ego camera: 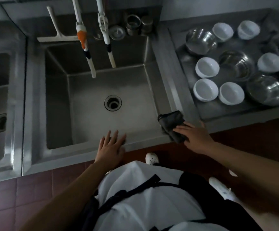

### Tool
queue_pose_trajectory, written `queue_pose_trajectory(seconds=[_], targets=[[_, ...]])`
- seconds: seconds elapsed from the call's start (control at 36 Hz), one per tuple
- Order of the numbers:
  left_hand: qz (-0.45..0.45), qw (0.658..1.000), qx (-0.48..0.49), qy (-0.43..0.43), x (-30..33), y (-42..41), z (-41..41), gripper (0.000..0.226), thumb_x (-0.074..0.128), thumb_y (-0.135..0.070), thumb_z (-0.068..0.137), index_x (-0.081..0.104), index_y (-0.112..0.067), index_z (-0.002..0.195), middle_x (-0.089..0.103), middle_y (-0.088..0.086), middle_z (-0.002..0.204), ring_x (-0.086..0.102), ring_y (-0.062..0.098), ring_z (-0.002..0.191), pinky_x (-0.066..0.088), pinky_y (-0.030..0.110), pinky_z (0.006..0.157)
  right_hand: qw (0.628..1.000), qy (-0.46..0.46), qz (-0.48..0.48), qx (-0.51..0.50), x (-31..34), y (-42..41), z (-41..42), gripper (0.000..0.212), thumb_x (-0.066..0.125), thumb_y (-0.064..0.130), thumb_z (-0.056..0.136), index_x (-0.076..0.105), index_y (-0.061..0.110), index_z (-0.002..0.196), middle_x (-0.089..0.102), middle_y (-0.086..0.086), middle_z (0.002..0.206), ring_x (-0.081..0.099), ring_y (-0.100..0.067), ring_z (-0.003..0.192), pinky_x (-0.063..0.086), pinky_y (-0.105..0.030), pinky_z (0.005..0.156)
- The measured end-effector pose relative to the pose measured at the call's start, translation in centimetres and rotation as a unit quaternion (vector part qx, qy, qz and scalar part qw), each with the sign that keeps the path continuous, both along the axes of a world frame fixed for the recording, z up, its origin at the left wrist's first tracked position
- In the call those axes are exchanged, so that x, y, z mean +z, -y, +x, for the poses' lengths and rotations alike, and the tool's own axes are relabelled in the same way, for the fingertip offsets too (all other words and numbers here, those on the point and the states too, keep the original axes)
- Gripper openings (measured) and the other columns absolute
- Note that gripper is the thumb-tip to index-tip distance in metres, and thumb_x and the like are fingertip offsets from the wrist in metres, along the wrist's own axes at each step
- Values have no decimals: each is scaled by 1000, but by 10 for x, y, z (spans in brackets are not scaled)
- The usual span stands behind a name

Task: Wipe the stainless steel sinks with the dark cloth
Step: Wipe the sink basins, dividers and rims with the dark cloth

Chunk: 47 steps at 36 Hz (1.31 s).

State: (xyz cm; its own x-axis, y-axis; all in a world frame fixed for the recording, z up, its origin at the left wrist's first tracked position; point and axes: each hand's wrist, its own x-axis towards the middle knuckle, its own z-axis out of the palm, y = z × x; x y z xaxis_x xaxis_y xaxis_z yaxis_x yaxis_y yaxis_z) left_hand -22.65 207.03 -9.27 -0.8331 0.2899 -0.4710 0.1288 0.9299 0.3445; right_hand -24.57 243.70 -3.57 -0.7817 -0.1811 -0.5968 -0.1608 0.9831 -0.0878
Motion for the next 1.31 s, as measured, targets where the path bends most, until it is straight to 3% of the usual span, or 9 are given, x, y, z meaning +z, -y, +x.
queue_pose_trajectory(seconds=[0.11, 0.22, 0.33, 0.44, 0.53, 0.64, 0.81, 0.94, 1.31], targets=[[-16, 999, 43, 0, 6, -9, 2, 58, 27, -50, 100, 13, -44, 156, 0, -2, 167, -15, 24, 152, -6, 44, 122, 994, -70, -36, 72, -15, -7, 0, 67, 67, 52, 66, 59, 35, 130, 61, 7, 133, 48, -27, 134, 27, -70, 101], [-25, 991, 130, 15, 8, -17, 12, 56, 36, -49, 102, 14, -51, 153, -3, -2, 167, -14, 25, 153, -3, 43, 123, 985, -97, -60, 131, -23, -4, -12, 70, 83, 48, 45, 71, 24, 110, 71, 1, 105, 65, -31, 106, 50, -59, 82], [-38, 979, 197, 23, 13, -18, 20, 60, 42, -53, 99, 16, -48, 154, -4, -1, 167, -12, 26, 153, 0, 43, 123, 973, -104, -129, 160, -31, -6, -20, 61, 70, 43, 58, 71, 18, 113, 69, -6, 111, 63, -35, 110, 53, -51, 88], [-92, 950, 298, 2, 16, 9, 27, 78, 46, -60, 92, 7, -40, 157, -7, -1, 167, -12, 28, 153, 7, 52, 123, 973, -60, -198, 105, -16, 17, -31, 41, 78, 17, 73, 73, 18, 114, 72, -6, 112, 65, -33, 110, 52, -40, 90], [-67, 895, 441, 1, 25, 31, 32, 83, 57, -41, 95, 4, -32, 158, -4, 6, 167, -3, 31, 153, 9, 52, 123, 973, 7, -217, 72, 0, 54, -51, 36, 61, 27, 93, 63, 29, 130, 62, -1, 133, 58, -24, 120, 45, -31, 90], [-61, 858, 510, -6, 29, 65, 41, 87, 60, -36, 93, 2, -33, 158, -4, 7, 167, -2, 32, 153, 7, 50, 122, 965, 64, -236, 92, 9, 122, -65, 33, 59, 34, 95, 64, 31, 128, 61, -1, 133, 58, -23, 117, 41, -26, 84], [-44, 853, 517, -53, 25, 137, 42, 85, 59, -30, 92, 6, -30, 158, -3, 6, 167, -4, 29, 153, 4, 49, 123, 960, 66, -258, 85, 0, 232, -32, 37, 56, 32, 97, 59, 33, 133, 53, -13, 142, 50, -31, 130, 43, -38, 102], [-5, 852, 516, -90, 22, 209, 37, 81, 58, -32, 94, 9, -30, 158, -3, 2, 167, -6, 26, 153, 3, 48, 124, 962, 41, -260, 75, -11, 324, 2, 45, 51, 26, 100, 47, 27, 145, 42, 0, 154, 26, -19, 148, 28, -31, 115], [11, 949, 310, -52, 14, 321, 72, 64, 40, -49, 99, 13, -39, 157, 14, -2, 166, 8, 25, 152, 10, 45, 121, 985, -14, -158, 68, -2, 500, 22, 41, 51, 32, 99, 54, 25, 139, 57, -3, 140, 43, -25, 135, 41, -35, 103]])
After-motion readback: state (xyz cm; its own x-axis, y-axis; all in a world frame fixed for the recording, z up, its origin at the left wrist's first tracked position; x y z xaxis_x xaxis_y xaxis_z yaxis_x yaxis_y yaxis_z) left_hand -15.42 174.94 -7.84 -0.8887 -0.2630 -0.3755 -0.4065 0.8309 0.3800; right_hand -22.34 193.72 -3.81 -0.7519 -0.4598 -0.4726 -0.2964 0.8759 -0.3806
